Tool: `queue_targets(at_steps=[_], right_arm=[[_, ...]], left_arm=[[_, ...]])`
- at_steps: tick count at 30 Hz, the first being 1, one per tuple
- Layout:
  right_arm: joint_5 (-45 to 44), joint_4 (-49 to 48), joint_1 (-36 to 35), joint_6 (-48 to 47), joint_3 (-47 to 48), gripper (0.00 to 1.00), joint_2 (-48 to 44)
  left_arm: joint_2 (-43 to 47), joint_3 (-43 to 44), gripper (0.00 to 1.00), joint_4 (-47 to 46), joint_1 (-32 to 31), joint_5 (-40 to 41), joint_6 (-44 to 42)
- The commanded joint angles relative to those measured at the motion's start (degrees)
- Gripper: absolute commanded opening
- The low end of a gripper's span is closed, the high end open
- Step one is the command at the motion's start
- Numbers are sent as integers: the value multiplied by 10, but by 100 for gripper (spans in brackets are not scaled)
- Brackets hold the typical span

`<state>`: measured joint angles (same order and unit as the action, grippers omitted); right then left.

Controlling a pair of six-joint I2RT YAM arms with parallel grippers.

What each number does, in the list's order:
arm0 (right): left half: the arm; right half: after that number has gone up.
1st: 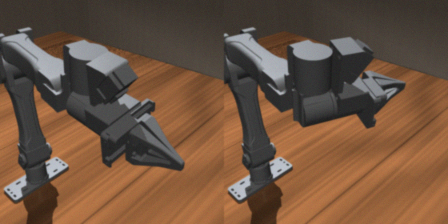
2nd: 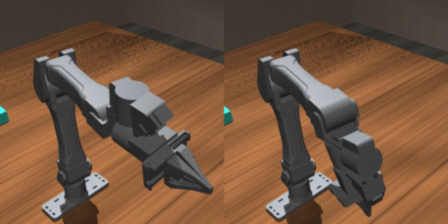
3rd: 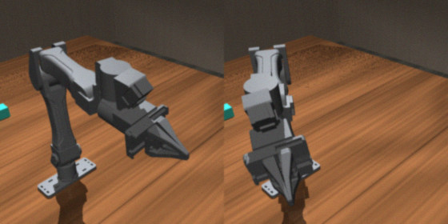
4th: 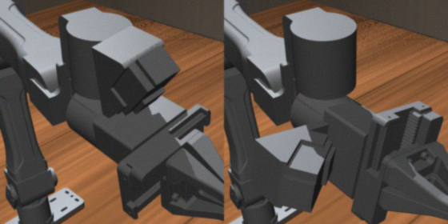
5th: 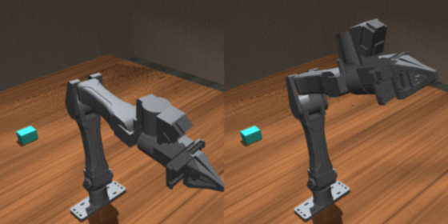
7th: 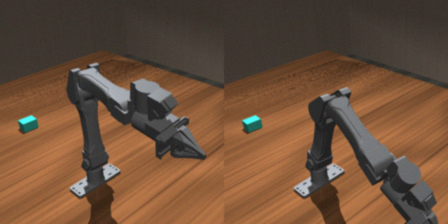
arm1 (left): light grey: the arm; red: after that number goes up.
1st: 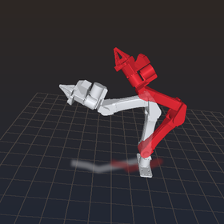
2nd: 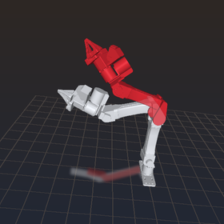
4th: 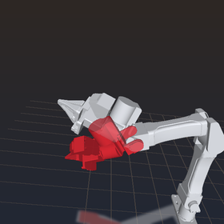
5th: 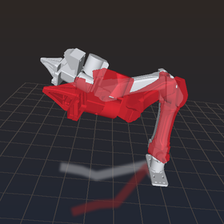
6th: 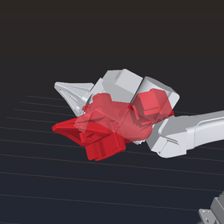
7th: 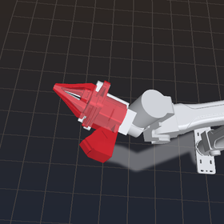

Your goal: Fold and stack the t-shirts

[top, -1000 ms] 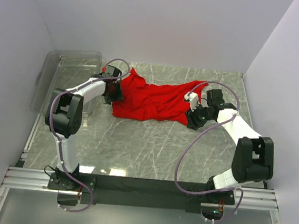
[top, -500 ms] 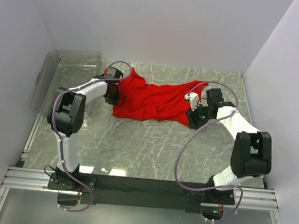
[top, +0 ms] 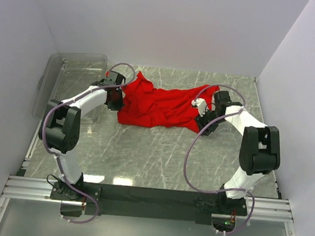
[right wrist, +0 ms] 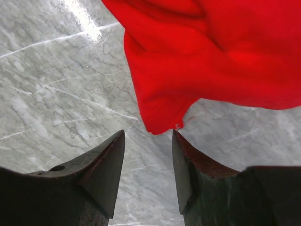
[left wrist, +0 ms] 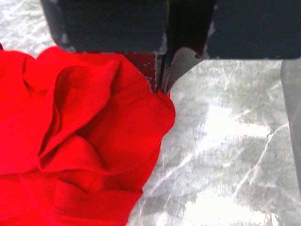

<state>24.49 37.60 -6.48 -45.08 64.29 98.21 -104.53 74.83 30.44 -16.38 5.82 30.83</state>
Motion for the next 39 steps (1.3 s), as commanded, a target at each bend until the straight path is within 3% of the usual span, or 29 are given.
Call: queue_targets(at_steps=[1,7,11,12,20,28,35,36,37,39], right_arm=[[-16,2,-6,-5,10,51,10],[-23,-24,-14,33,18,40,38],[-22,-4,-6,41,32,2,37],[-21,-3,3,39,29,0,25],[-16,81,152,-18,53,0,-86],[-44,70,185,-35,-38,0,-137],[-44,87,226,-41,-39,0,-142],[-52,86,229,-34,-37,6,-132],[-60,77,229,-5,-32,36,-125],[-59,65,231,27,-24,53,-123]], left_arm=[[42,-13,1,-12,-2,-16,5],[74,-38,1,-17,-2,-38,13],[106,-59,1,-13,-2,-42,9],[123,-70,1,-7,-2,-40,6],[234,-136,1,19,-1,-3,6],[317,-213,1,28,-1,-37,-11],[399,-248,1,19,-8,-124,-51],[402,-253,1,10,-9,-144,-52],[400,-254,1,11,-10,-166,-47],[377,-255,1,22,-10,-175,-26]])
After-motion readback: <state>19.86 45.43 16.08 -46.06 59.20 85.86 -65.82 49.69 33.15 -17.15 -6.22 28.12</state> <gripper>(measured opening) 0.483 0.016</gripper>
